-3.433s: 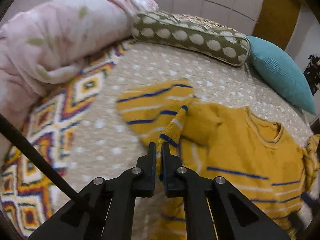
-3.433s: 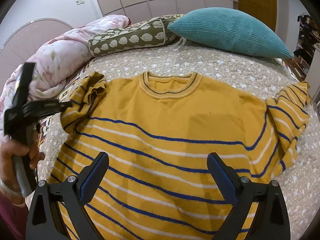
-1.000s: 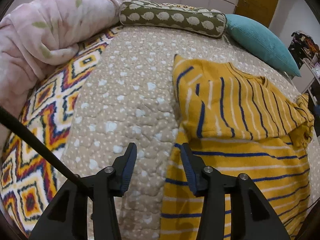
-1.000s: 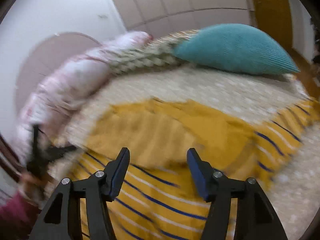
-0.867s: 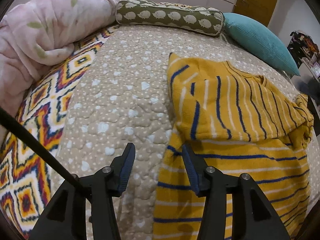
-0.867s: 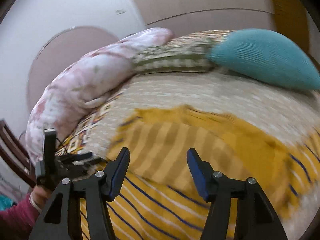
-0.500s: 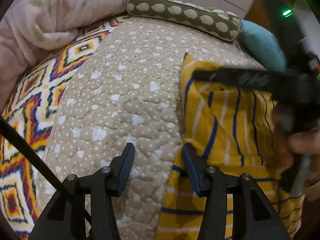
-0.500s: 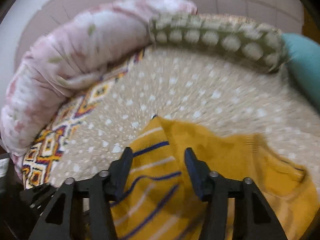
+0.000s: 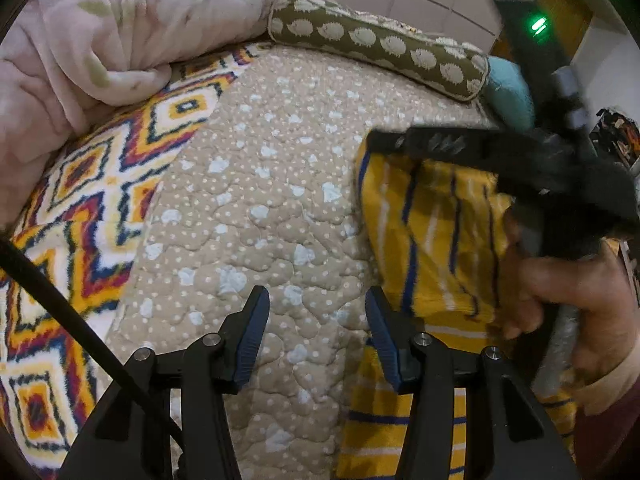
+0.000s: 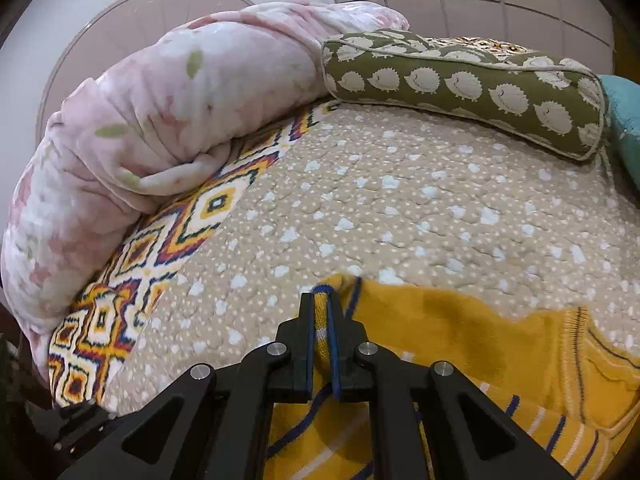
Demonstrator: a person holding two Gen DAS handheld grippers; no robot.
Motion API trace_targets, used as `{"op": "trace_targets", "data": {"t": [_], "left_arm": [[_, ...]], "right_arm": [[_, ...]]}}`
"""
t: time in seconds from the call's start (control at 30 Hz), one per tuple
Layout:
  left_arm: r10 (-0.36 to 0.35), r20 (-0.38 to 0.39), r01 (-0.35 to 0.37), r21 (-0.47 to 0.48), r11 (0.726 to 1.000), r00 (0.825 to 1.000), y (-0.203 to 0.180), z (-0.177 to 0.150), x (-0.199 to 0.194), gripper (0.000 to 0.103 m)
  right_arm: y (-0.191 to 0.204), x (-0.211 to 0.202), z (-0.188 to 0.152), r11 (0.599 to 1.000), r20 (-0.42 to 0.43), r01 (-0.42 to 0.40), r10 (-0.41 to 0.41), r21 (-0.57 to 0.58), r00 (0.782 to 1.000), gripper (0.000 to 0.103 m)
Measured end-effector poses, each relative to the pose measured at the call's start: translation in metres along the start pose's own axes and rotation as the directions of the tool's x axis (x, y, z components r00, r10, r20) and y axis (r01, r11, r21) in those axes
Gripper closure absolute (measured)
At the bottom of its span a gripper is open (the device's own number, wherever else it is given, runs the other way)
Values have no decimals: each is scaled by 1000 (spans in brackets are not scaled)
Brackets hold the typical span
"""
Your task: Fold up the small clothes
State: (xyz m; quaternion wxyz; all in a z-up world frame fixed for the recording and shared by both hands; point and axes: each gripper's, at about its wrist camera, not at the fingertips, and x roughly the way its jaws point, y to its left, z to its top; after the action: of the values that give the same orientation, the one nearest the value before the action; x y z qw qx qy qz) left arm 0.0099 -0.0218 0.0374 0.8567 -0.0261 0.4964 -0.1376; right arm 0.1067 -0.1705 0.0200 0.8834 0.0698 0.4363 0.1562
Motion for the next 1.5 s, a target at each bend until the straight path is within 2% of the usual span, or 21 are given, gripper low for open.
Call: {"op": "trace_targets", "data": {"t": [0.13,0.2,0.27,0.3,0.37,0.47,0.6,0.7,0.83,0.87,0.9,0.93,0.97,1.07,1.13,1.17,1.2,1.23,1.3,1.37,1.5], "left_arm": [[-2,16,1,13,1000,1000,-8,3,-8,52],[-8,21,8,14,1000,1000,-13,4,-8,44],[-13,30,13,9,1000,999,-19,6,-8,43],[-18,32,17,9,1000,999,-21,7,-8,41],[-29,30,28,13,1000,999,-28,11,-3,35],[-13,11,13,34,999,1000,-35,13,10,34],[31,-56,-29,43,999,998,-34,10,32,34],[32,-53,-30,42,999,998,-32,7,34,33],[61,-53,-58,57,997,997,-38,6,34,33],[65,-52,-61,60,996,997,-39,5,33,33],[67,-52,-63,62,996,996,-39,5,33,32],[68,-53,-64,64,996,996,-39,5,34,32],[67,-55,-63,62,996,996,-38,4,33,32],[63,-61,-59,59,997,996,-37,4,35,28],[78,-55,-74,63,995,995,-38,3,35,28],[79,-54,-76,65,995,995,-39,3,35,28],[80,-53,-77,68,995,995,-40,2,34,28],[81,-55,-77,72,994,995,-41,1,34,28],[78,-64,-72,79,994,995,-41,1,31,28],[81,-53,-76,90,993,995,-43,2,23,28],[76,-17,-74,79,994,997,-49,5,9,28]], "right_arm": [[-3,7,-7,999,-46,17,-15,48,999,92],[-10,-9,-11,997,-47,5,-1,79,999,74],[-20,-42,-18,996,-30,5,-2,94,1000,53],[-25,-59,-23,996,-24,25,-23,91,999,48],[-44,-104,-39,993,-10,86,-86,86,996,46],[-88,-170,-69,971,-20,184,-183,154,983,37],[-141,-241,-118,948,-10,214,-218,237,976,22],[-162,-255,-157,944,-67,228,-218,239,974,20],[-163,-227,-184,950,-127,258,-237,178,963,21],[-157,-214,-185,949,-121,287,-272,132,955,40],[-150,-204,-184,939,-119,336,-327,65,937,84],[-142,-197,-182,912,-119,410,-409,-24,905,94],[-135,-199,-177,867,-83,492,-498,-83,863,93],[-128,-239,-165,768,119,637,-628,-62,769,93],[-125,-252,-169,689,200,722,-699,-68,686,71],[-125,-250,-172,649,195,756,-733,-84,652,52],[-129,-244,-178,605,163,789,-772,-111,615,41],[-136,-238,-186,584,118,800,-792,-137,599,40],[-156,-240,-204,613,16,780,-785,-125,619,40],[-178,-261,-217,674,-33,739,-738,15,674,40],[-199,-291,-217,770,-13,573,-594,281,805,40]]}}
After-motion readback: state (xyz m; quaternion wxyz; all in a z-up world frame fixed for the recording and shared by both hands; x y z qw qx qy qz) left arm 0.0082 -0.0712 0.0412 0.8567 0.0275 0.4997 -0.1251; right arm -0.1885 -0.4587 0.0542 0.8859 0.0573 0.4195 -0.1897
